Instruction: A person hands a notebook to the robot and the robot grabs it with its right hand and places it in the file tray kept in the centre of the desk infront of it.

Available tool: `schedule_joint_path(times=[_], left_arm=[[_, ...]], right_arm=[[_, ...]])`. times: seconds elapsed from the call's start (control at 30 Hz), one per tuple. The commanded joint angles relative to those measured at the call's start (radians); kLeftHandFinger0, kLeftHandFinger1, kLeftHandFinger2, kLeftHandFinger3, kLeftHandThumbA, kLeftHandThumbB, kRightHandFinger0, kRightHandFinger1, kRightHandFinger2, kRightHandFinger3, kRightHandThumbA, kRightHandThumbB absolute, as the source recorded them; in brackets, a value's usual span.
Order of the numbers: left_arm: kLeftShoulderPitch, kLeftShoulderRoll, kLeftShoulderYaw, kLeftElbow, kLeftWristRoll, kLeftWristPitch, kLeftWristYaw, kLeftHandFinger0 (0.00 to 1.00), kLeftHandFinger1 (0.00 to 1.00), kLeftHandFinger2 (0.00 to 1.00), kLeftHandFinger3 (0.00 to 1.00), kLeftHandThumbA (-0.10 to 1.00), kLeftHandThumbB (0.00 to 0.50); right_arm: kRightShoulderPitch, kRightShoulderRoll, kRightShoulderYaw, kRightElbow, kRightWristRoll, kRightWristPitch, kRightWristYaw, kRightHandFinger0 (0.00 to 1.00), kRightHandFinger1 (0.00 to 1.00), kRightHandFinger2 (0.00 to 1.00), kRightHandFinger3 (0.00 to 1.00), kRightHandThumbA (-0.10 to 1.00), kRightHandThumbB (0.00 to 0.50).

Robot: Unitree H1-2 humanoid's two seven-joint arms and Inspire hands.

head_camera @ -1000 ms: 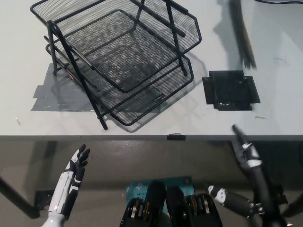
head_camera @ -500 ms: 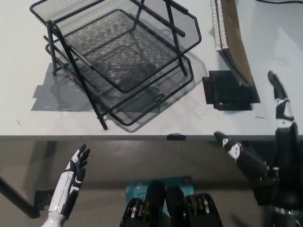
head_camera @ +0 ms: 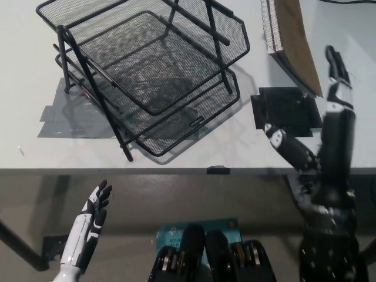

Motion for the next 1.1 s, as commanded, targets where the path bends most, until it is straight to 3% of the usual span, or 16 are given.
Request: schedule_joint_path(times=[0.0,0.6,0.97,1.0,1.07], left_arm=[[-0.011,0.006,0.000,-0.011,0.004,-0.041,0.014,1.00,1.00,1.00,1.00,1.00,0.387],[-0.010,0.003,0.000,-0.013,0.008,-0.039,0.017,1.00,1.00,1.00,1.00,1.00,0.386],[-0.003,0.003,-0.002,-0.019,-0.002,-0.043,0.009,1.00,1.00,1.00,1.00,1.00,0.379],[-0.005,0.004,-0.002,-0.017,-0.002,-0.044,0.009,1.00,1.00,1.00,1.00,1.00,0.378],[-0.007,0.004,-0.001,-0.012,0.000,-0.047,0.011,1.00,1.00,1.00,1.00,1.00,0.377]], right_arm=[[-0.108,0.006,-0.018,0.078,-0.033,0.020,-0.100,1.00,1.00,1.00,1.00,1.00,0.298],[-0.401,-0.064,-0.047,0.504,-0.028,0.041,-0.343,1.00,1.00,1.00,1.00,1.00,0.308],[-0.501,-0.083,-0.026,0.722,-0.032,0.037,-0.506,1.00,1.00,1.00,1.00,0.92,0.380],[-0.513,-0.085,-0.028,0.743,-0.027,0.016,-0.538,1.00,1.00,1.00,1.00,0.87,0.377],[-0.529,-0.091,-0.033,0.769,0.004,-0.072,-0.589,1.00,1.00,1.00,1.00,0.77,0.265]])
